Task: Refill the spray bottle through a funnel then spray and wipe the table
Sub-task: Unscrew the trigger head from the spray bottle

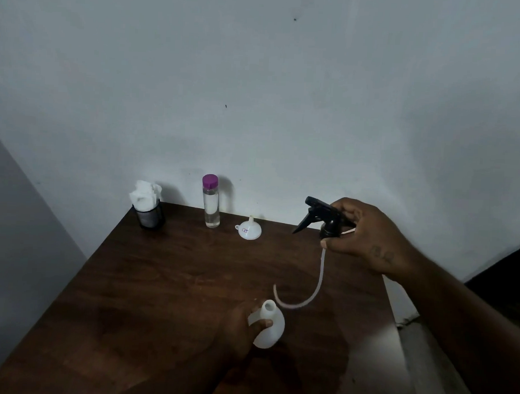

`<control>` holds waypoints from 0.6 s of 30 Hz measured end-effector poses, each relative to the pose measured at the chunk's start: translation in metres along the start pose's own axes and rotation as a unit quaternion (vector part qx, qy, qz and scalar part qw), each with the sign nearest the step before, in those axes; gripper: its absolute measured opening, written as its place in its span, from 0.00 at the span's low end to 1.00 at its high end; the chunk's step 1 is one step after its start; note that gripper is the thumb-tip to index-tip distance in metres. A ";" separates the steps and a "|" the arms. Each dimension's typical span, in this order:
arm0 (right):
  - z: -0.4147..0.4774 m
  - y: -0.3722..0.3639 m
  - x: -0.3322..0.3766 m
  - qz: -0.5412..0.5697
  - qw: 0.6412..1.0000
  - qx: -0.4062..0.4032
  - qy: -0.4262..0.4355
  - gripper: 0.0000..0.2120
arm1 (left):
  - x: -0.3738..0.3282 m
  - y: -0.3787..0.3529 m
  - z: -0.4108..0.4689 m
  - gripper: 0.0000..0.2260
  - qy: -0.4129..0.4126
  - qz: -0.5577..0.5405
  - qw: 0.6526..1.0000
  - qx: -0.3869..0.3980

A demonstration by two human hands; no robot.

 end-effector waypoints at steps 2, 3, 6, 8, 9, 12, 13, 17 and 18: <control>0.000 0.002 0.000 0.005 1.000 0.005 0.005 0.20 | 0.001 0.003 -0.002 0.22 0.004 0.000 1.000 -0.005; 0.000 0.004 0.000 0.008 1.000 0.009 0.006 0.20 | 0.000 0.005 -0.004 0.22 0.007 0.003 1.000 -0.005; -0.003 0.007 -0.005 0.031 0.999 0.017 0.005 0.20 | 0.003 0.010 -0.007 0.26 0.013 0.006 1.000 -0.004; -0.006 0.007 -0.012 0.043 0.999 0.025 0.001 0.20 | 0.005 0.014 -0.009 0.29 0.014 0.028 1.000 0.001; -0.007 0.005 -0.018 0.050 0.998 0.031 -0.004 0.20 | 0.005 0.015 -0.010 0.29 0.021 0.033 0.999 0.005; -0.009 -0.011 -0.048 0.078 0.995 0.057 -0.037 0.21 | 0.005 0.019 -0.017 0.28 0.031 0.031 0.999 -0.007; -0.010 -0.018 -0.061 0.088 0.992 0.069 -0.052 0.22 | 0.007 0.020 -0.018 0.29 0.032 0.033 0.999 -0.019; -0.011 -0.055 -0.107 0.112 0.979 0.136 -0.098 0.22 | 0.013 0.026 -0.028 0.31 0.043 0.048 0.997 -0.043; -0.011 -0.063 -0.117 0.119 0.976 0.146 -0.107 0.22 | 0.013 0.027 -0.030 0.32 0.041 0.052 0.997 -0.042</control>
Point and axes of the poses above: each hand's wrist, its own z-axis towards the middle knuckle, its own y-axis out of the back of the hand, x = y × z, the point moved 4 cm from there along z, towards the middle knuckle, and after that the axes turned 9 degrees about x, right-handed, at the moved point
